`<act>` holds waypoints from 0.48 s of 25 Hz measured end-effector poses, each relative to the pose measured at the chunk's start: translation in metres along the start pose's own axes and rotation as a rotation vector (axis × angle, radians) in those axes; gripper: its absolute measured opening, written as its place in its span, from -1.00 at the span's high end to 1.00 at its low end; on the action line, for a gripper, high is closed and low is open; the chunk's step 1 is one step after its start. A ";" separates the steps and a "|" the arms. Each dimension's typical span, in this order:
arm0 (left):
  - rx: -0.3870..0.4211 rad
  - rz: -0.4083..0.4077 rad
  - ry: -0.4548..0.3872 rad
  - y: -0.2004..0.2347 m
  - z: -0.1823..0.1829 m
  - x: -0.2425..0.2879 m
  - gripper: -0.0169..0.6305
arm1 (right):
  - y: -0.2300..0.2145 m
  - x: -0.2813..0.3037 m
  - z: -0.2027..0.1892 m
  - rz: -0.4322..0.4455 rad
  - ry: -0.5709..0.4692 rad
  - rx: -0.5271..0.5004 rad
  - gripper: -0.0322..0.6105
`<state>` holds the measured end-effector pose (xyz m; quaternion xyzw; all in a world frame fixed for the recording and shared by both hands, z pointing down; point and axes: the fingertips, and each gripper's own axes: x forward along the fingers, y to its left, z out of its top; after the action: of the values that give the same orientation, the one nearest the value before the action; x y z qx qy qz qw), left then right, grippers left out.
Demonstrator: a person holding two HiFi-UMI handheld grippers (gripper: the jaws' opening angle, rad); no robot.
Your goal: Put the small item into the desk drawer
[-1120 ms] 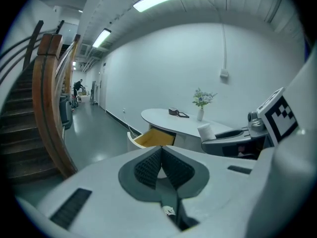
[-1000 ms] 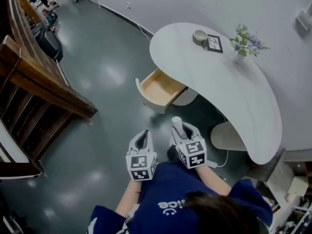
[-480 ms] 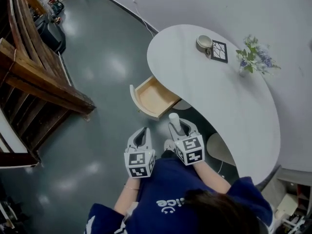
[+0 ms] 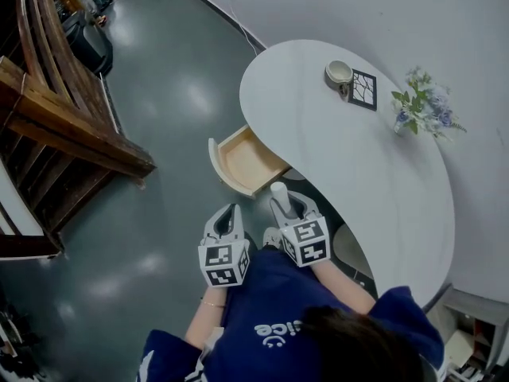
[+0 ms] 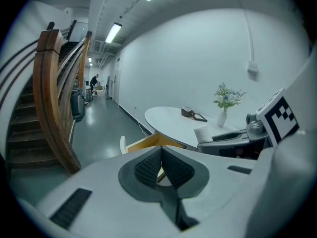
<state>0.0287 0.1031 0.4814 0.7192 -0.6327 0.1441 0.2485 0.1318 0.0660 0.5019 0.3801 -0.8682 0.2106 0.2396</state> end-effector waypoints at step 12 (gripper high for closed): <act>0.022 -0.045 0.018 0.031 0.029 0.044 0.93 | -0.012 0.033 0.023 -0.035 0.016 0.044 0.46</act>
<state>0.0024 0.0483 0.4857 0.7346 -0.6125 0.1519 0.2494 0.1157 0.0274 0.5048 0.3984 -0.8547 0.2284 0.2420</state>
